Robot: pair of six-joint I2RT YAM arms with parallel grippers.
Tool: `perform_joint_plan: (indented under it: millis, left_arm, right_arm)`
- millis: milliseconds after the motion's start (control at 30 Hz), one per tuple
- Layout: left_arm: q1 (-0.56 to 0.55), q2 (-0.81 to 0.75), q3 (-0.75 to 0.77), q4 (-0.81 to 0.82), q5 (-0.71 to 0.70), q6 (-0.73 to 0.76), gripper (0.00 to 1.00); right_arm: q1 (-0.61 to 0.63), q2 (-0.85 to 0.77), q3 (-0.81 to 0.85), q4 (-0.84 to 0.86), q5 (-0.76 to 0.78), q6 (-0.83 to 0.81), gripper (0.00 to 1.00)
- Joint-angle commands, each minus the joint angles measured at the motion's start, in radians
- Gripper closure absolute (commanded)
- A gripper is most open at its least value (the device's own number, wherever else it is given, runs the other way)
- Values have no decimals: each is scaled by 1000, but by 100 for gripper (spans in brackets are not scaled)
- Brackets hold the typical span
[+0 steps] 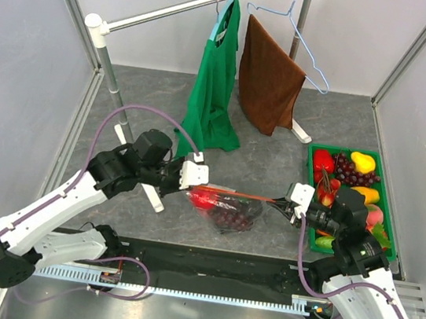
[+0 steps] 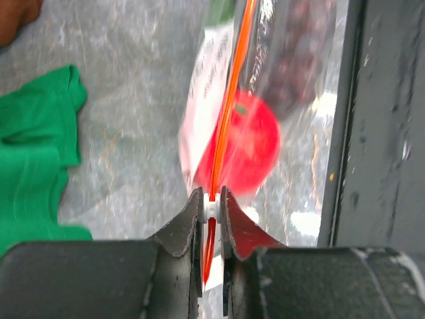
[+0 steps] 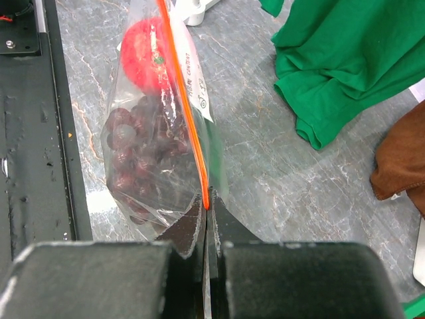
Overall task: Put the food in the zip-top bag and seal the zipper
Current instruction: Zip the zipper food storage bag at the center of the board.
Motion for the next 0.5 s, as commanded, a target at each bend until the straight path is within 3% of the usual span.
perform_joint_plan:
  millis: [0, 233, 333, 433, 467]
  left_arm:
    - [31, -66, -46, -156, -160, 115, 89]
    - [48, -111, -92, -199, -304, 179, 89]
    - [57, -121, -84, -209, -297, 188, 86]
    - [57, -109, -14, -209, -199, 147, 68]
    - [57, -96, 43, -209, -136, 113, 56]
  right_arm:
    - [-3, -8, 52, -12, 37, -22, 100]
    - [-3, -2, 52, -21, 32, -30, 100]
    - [-2, 0, 50, -18, 25, -33, 100]
    - [-3, 5, 53, -19, 23, -39, 100]
    - [-3, 5, 53, -19, 22, -39, 100]
